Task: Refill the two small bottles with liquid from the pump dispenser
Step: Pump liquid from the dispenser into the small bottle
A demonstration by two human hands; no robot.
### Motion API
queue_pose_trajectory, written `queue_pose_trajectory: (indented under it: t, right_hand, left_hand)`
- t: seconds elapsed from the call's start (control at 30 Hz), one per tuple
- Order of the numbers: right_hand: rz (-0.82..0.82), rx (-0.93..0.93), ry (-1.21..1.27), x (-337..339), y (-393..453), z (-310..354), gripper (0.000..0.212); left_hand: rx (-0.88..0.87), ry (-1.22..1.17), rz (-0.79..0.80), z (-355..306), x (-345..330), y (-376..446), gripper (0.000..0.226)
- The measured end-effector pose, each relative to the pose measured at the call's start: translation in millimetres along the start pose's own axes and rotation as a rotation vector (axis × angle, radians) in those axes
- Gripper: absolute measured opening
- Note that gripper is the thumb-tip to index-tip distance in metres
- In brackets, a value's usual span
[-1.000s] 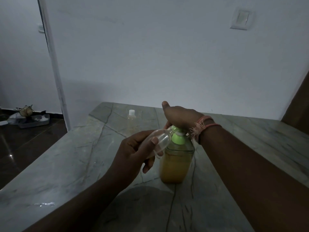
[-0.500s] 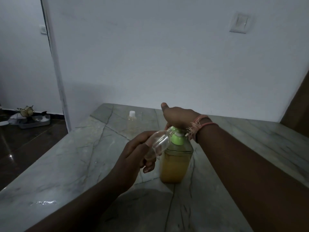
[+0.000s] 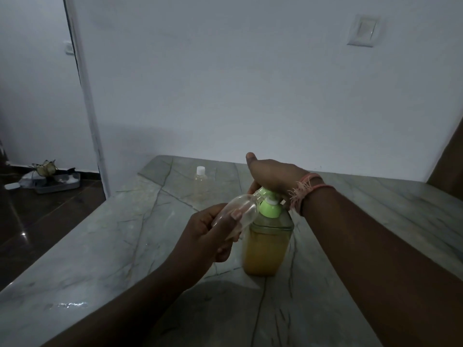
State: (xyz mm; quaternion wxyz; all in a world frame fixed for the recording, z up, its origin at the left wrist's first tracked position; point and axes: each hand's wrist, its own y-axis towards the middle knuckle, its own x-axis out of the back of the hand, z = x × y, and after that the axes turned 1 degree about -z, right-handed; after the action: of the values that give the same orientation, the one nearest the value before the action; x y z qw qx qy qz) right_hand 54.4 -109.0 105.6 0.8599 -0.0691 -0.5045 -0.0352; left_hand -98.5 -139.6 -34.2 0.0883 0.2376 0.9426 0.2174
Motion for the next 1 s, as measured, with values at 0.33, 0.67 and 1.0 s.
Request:
queue_pose_trajectory:
  t: [0.33,0.67,1.0]
  right_hand:
    - [-0.030,0.001,0.114,-6.7,3.7,-11.0,0.073]
    - [-0.122,0.051,0.129,-3.7,3.8,-10.1,0.070]
    - [-0.086,0.066,0.051,-4.0,3.6,-4.8,0.075]
  left_hand:
    - [-0.015,0.028,-0.020,2.8,-1.5,2.3,0.041]
    - [-0.007,0.002,-0.023,2.0,-2.6,3.9,0.043]
    - [0.005,-0.134,0.024,1.8,2.4,2.2,0.042]
